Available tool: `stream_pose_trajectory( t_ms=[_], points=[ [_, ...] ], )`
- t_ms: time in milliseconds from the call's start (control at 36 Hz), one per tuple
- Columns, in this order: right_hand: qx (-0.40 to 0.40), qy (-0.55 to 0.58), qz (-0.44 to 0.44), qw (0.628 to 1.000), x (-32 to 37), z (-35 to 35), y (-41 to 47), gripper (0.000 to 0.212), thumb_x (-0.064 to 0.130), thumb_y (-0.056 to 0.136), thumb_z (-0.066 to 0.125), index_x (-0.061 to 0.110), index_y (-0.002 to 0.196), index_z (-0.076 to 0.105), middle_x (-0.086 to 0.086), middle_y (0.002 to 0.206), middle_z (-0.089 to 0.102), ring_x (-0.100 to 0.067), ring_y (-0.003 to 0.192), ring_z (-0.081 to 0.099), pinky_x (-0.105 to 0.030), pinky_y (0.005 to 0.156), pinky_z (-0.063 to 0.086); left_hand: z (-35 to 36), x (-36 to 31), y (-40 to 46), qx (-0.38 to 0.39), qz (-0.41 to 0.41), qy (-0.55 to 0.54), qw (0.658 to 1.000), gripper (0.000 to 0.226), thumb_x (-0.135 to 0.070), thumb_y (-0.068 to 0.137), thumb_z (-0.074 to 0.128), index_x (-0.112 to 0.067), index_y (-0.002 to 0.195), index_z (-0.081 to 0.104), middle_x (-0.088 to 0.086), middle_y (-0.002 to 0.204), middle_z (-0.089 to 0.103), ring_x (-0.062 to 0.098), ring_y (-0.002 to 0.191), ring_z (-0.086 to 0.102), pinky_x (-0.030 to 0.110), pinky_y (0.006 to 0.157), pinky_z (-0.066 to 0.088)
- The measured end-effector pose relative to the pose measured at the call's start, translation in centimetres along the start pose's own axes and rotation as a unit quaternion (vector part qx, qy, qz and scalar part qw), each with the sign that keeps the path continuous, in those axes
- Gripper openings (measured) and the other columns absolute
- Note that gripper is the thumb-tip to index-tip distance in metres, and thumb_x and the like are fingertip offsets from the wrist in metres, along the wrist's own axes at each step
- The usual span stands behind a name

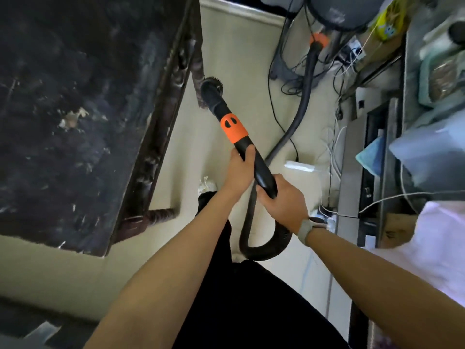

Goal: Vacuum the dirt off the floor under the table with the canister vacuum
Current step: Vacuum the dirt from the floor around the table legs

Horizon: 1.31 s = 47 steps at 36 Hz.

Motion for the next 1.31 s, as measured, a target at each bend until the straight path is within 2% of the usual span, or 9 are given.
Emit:
stream_pose_trajectory(
  t_ms=[139, 250, 333, 472, 611, 750, 917, 1111, 1306],
  points=[
    [-0.057, -0.047, -0.035, 0.997, 5.5, -4.3, 8.9, 0.034, 0.039, 0.088, 0.062, 0.009, 0.104, 0.056, 0.0, 0.076, 0.054, -0.023, 0.063, 0.055, -0.03, 0.057, 0.041, -1.0, -9.1, 6.8, 0.014, 0.045, 0.005, 0.999, 0.027, -0.028, 0.101, 0.041, -0.005, 0.116, 0.044, 0.007, 0.102, 0.058, 0.024, 0.1, 0.058, 0.045, 0.092, 0.051],
    [-0.106, -0.086, -0.078, 0.988, 10.2, -8.8, 15.9, 0.039, 0.041, 0.087, 0.062, 0.008, 0.106, 0.06, -0.009, 0.082, 0.065, -0.03, 0.067, 0.06, -0.031, 0.058, 0.042, -1.5, -16.0, 11.8, 0.021, 0.064, -0.012, 0.998, 0.021, -0.029, 0.101, 0.042, -0.013, 0.114, 0.041, 0.012, 0.114, 0.058, 0.03, 0.109, 0.059, 0.05, 0.094, 0.05],
    [-0.112, -0.074, -0.088, 0.987, 12.8, -11.7, 20.5, 0.037, 0.04, 0.088, 0.062, 0.01, 0.109, 0.059, -0.002, 0.082, 0.06, -0.017, 0.066, 0.05, -0.025, 0.061, 0.035, -1.3, -21.3, 14.8, 0.024, 0.075, -0.033, 0.996, 0.023, -0.027, 0.101, 0.042, -0.01, 0.117, 0.04, 0.012, 0.116, 0.057, 0.028, 0.11, 0.059, 0.044, 0.092, 0.052],
    [-0.136, -0.038, -0.086, 0.986, 15.9, -14.4, 27.3, 0.034, 0.041, 0.088, 0.061, 0.008, 0.098, 0.058, 0.005, 0.072, 0.049, -0.016, 0.063, 0.045, -0.023, 0.055, 0.031, -1.3, -28.3, 20.2, 0.017, 0.102, -0.017, 0.995, 0.036, -0.031, 0.1, 0.044, -0.005, 0.125, 0.041, 0.015, 0.122, 0.057, 0.027, 0.111, 0.058, 0.046, 0.096, 0.05],
    [-0.143, 0.015, -0.075, 0.987, 18.6, -14.6, 33.8, 0.028, 0.037, 0.087, 0.063, 0.01, 0.091, 0.054, -0.003, 0.07, 0.058, -0.031, 0.07, 0.06, -0.027, 0.06, 0.031, -2.1, -32.9, 25.9, 0.001, 0.105, -0.003, 0.994, 0.04, -0.031, 0.101, 0.041, -0.002, 0.13, 0.04, 0.01, 0.115, 0.056, 0.023, 0.107, 0.057, 0.03, 0.086, 0.049],
    [-0.122, -0.035, -0.12, 0.985, 21.4, -16.2, 43.1, 0.036, 0.038, 0.089, 0.061, 0.005, 0.101, 0.058, -0.011, 0.075, 0.063, -0.035, 0.07, 0.062, -0.028, 0.056, 0.032, -3.4, -37.3, 33.8, -0.05, 0.108, -0.001, 0.993, 0.04, -0.029, 0.101, 0.04, 0.002, 0.126, 0.045, 0.012, 0.108, 0.058, 0.022, 0.097, 0.057, 0.024, 0.072, 0.046],
    [-0.068, -0.086, -0.18, 0.978, 24.5, -18.1, 56.2, 0.033, 0.039, 0.089, 0.061, 0.007, 0.097, 0.058, 0.0, 0.069, 0.054, -0.03, 0.063, 0.06, -0.027, 0.055, 0.032, -4.5, -42.7, 43.8, -0.124, 0.083, -0.044, 0.988, 0.039, -0.028, 0.101, 0.041, 0.004, 0.123, 0.047, 0.02, 0.116, 0.059, 0.025, 0.099, 0.058, 0.036, 0.084, 0.047],
    [-0.003, -0.117, -0.231, 0.966, 30.2, -18.0, 65.8, 0.036, 0.045, 0.088, 0.058, 0.01, 0.095, 0.056, 0.003, 0.067, 0.049, -0.031, 0.062, 0.058, -0.028, 0.052, 0.031, -8.5, -46.9, 50.9, -0.203, 0.058, -0.074, 0.975, 0.043, -0.037, 0.1, 0.04, 0.0, 0.121, 0.049, 0.01, 0.102, 0.057, 0.022, 0.091, 0.054, 0.032, 0.076, 0.042],
    [0.07, -0.134, -0.287, 0.946, 36.2, -14.9, 70.5, 0.039, 0.047, 0.091, 0.052, 0.01, 0.103, 0.054, -0.007, 0.082, 0.065, -0.032, 0.074, 0.062, -0.03, 0.056, 0.034, -14.7, -48.2, 53.7, -0.283, 0.032, -0.107, 0.953, 0.039, -0.036, 0.1, 0.04, -0.003, 0.117, 0.051, 0.007, 0.099, 0.056, 0.022, 0.087, 0.054, 0.031, 0.073, 0.044]
  ],
)
Point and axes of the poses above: each hand's wrist, its own y-axis towards the middle knuckle, its own z-axis out of the palm, x = y × z, the point moved 10 cm from there along y, towards the middle knuckle
